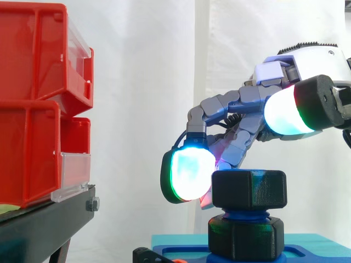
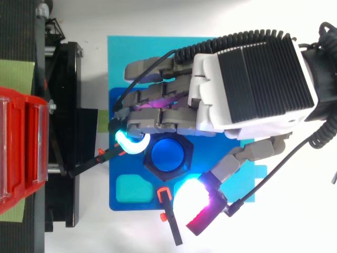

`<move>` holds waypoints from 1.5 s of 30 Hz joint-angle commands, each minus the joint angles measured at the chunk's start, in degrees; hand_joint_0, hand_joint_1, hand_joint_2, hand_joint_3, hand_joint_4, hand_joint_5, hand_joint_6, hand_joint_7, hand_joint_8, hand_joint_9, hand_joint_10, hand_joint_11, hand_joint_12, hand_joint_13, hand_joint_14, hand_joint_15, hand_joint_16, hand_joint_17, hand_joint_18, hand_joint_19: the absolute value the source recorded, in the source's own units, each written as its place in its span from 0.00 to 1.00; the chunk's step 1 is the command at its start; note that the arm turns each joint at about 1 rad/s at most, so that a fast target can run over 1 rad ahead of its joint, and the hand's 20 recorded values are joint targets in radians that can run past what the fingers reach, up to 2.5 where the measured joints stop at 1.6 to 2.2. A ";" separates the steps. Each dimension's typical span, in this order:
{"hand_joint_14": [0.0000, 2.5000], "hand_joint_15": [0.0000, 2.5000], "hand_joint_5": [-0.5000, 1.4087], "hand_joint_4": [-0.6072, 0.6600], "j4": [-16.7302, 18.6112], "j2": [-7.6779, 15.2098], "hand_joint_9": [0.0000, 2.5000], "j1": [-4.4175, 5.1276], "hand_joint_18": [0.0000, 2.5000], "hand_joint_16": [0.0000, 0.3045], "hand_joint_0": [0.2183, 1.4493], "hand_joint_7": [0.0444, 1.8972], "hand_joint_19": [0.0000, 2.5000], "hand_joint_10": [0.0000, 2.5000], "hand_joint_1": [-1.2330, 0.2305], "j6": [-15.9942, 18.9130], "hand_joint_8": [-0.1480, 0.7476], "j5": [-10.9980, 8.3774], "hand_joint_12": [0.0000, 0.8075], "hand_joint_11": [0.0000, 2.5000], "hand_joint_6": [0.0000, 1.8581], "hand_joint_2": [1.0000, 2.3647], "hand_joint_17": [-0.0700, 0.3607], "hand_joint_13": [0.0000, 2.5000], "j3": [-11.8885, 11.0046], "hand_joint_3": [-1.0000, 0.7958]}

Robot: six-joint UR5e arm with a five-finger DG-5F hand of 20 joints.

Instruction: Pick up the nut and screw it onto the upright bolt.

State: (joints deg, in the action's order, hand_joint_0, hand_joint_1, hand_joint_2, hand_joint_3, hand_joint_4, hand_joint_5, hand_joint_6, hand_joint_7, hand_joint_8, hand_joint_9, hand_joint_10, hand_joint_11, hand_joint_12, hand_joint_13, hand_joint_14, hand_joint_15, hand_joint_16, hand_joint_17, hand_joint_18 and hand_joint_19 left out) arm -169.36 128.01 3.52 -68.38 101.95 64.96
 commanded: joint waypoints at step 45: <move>0.00 0.00 0.30 0.52 1.32 -0.05 0.78 -3.16 0.35 0.04 0.22 0.68 0.00 0.01 0.59 5.36 0.40 1.06 0.23 0.15 0.35 0.00 0.22 0.52 -0.01 0.28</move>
State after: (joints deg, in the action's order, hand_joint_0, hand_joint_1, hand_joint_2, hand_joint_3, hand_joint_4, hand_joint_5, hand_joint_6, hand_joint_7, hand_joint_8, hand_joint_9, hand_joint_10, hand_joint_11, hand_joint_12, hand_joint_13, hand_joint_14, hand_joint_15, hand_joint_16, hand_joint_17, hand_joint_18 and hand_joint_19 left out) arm -168.05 127.97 0.47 -63.00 102.82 64.99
